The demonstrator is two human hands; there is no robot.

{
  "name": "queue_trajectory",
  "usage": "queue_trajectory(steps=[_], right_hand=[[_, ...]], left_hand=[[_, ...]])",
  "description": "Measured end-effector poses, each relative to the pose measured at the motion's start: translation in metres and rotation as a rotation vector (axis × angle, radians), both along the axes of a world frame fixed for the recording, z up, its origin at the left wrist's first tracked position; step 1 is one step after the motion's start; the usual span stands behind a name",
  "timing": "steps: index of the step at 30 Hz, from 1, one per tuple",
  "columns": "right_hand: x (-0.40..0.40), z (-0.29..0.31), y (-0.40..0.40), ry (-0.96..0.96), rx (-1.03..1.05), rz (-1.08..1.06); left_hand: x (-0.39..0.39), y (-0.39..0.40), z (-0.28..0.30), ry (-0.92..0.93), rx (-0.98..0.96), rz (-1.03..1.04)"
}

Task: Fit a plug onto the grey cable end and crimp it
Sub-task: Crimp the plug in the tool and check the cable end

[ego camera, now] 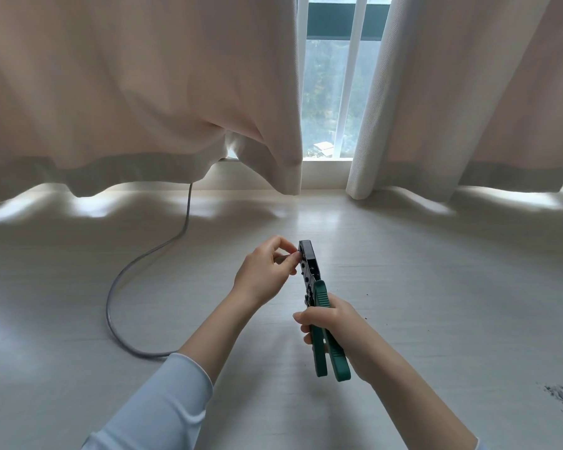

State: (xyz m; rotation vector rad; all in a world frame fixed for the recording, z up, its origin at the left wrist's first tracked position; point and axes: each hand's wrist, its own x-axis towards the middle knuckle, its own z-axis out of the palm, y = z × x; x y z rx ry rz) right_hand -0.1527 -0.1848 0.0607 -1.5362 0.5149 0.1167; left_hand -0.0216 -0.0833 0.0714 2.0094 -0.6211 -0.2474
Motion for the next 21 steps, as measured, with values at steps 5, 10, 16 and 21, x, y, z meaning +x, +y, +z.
queue_trajectory(steps=[5,10,16,21], right_hand=[[-0.0005,-0.0007,-0.0003,0.010,0.003,-0.002],[-0.0008,-0.0005,-0.0004,0.015,0.008,-0.012],[-0.0012,0.0009,-0.0004,0.032,0.024,-0.034],[-0.0021,0.0025,-0.0016,0.040,0.025,-0.034]], left_hand=[[0.0005,-0.0002,-0.0014,-0.012,0.010,-0.005],[-0.0004,-0.0008,-0.0022,-0.037,0.040,-0.003],[0.0012,-0.0007,-0.0043,-0.062,0.083,0.012],[0.0029,0.0004,-0.0054,-0.062,0.084,0.014]])
